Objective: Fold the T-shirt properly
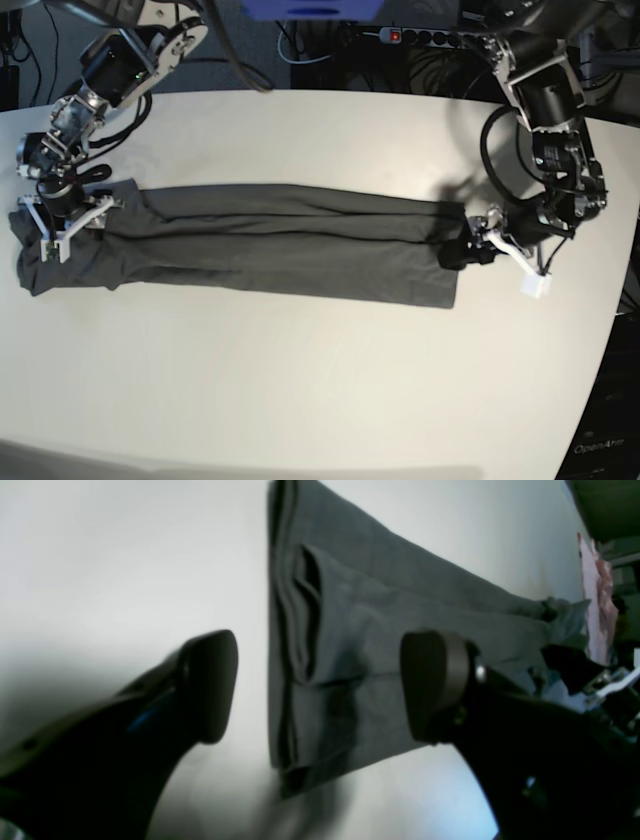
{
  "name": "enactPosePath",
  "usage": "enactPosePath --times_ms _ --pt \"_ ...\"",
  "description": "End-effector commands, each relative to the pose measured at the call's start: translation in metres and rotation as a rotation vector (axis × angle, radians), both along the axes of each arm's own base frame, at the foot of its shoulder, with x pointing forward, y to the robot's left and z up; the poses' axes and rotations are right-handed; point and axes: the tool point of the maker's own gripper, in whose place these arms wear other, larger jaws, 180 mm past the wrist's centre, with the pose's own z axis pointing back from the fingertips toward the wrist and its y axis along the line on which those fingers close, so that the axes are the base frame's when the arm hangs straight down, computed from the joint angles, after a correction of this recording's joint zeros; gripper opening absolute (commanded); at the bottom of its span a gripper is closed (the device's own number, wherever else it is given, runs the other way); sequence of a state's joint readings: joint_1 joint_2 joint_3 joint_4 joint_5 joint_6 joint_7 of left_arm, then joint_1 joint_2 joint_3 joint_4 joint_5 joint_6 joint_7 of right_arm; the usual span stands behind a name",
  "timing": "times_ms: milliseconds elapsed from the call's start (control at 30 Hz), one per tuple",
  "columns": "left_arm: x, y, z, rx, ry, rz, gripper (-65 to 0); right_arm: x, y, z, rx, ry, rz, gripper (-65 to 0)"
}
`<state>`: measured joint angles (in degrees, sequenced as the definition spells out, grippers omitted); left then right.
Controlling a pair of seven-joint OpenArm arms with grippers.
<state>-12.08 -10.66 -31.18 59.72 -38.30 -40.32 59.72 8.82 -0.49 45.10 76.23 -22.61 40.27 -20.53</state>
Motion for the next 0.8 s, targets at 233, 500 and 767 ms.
enactPosePath --times_ms 233,500,767 --pt "0.007 -0.009 -0.003 0.043 -0.005 -0.002 -16.4 0.009 -0.009 0.015 -0.026 -0.048 -0.008 -30.6" --pt "0.011 -0.021 -0.003 0.034 -0.01 -0.011 -16.4 0.004 -0.01 0.013 -0.03 -0.038 -0.005 -30.6" --pt "0.014 -0.03 -0.001 0.016 -0.018 -0.017 -16.6 0.005 -0.009 0.013 -0.031 -0.039 -0.004 -30.6"
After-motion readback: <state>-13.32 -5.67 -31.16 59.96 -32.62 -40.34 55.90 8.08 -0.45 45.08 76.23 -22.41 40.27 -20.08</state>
